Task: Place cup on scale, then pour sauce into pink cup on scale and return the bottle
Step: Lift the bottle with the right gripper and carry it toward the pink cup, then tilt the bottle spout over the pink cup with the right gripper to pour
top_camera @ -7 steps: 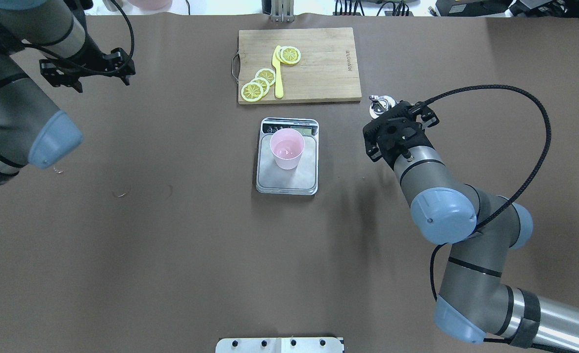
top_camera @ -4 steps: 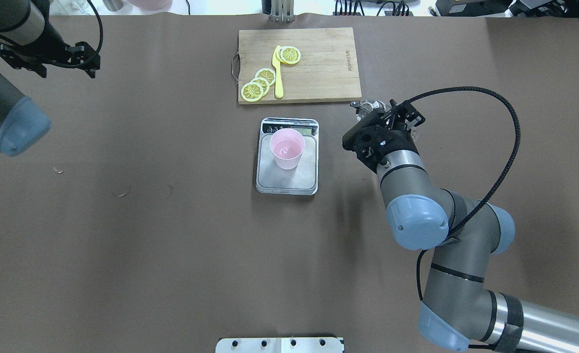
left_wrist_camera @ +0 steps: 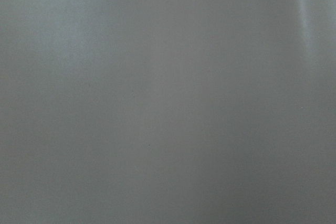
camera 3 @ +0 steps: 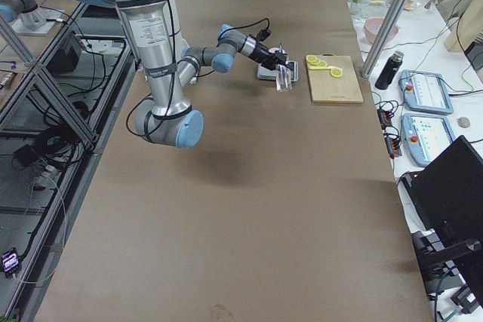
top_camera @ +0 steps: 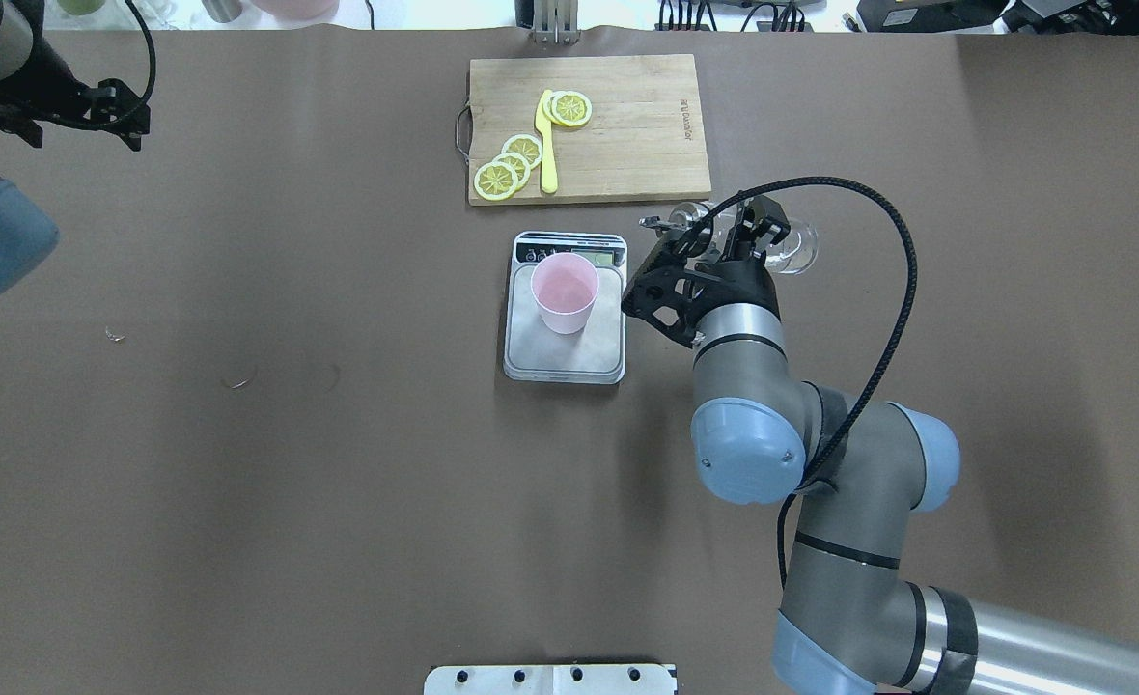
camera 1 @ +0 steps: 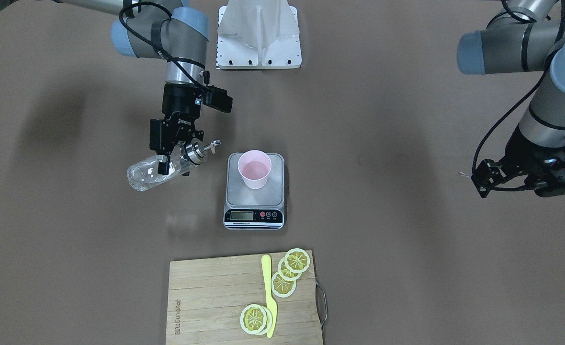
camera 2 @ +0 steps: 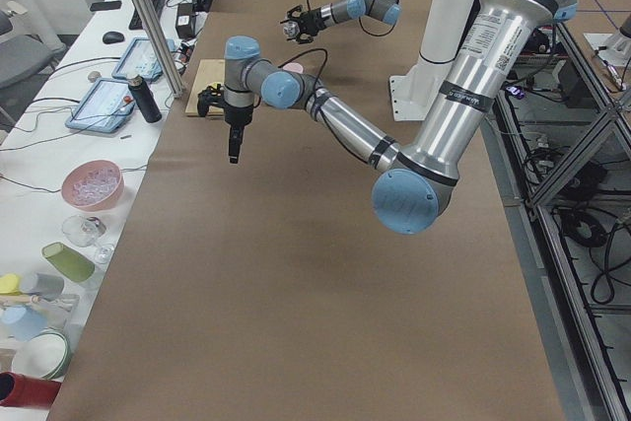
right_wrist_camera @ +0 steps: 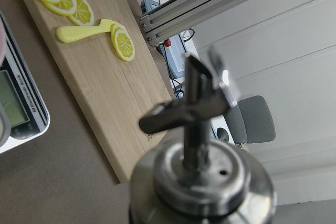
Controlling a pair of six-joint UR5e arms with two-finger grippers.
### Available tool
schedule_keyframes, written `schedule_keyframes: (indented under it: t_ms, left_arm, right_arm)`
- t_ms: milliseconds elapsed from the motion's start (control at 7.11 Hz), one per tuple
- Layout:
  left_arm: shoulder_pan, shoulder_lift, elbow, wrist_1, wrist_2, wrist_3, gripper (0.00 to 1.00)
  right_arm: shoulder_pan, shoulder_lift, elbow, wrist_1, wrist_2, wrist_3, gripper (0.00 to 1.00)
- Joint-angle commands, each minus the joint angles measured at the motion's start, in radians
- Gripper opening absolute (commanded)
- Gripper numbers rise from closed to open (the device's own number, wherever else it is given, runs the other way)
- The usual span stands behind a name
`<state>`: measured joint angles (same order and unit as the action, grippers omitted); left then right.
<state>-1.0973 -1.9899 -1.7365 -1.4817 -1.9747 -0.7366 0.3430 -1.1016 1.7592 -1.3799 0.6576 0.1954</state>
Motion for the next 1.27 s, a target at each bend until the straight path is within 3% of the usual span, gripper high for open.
schedule_keyframes:
  t_ms: [0, 281, 703, 1125]
  left_arm:
    - [-0.001, 0.002, 0.008, 0.000, 0.001, 0.000, 0.99]
    - [-0.001, 0.002, 0.021, 0.000, 0.001, 0.000, 0.99]
    - [-0.007, 0.002, 0.040, 0.000, 0.001, -0.001, 0.99]
    - [-0.010, 0.003, 0.063, -0.020, 0.001, -0.001, 0.99]
  right_arm:
    - [-0.030, 0.017, -0.072, -0.013, -0.085, -0.010, 0.00]
    - [-0.039, 0.070, -0.124, -0.066, -0.189, -0.160, 0.00]
    - [-0.042, 0.135, -0.200, -0.126, -0.242, -0.168, 0.00]
    - [-0.041, 0.132, -0.205, -0.136, -0.306, -0.275, 0.00]
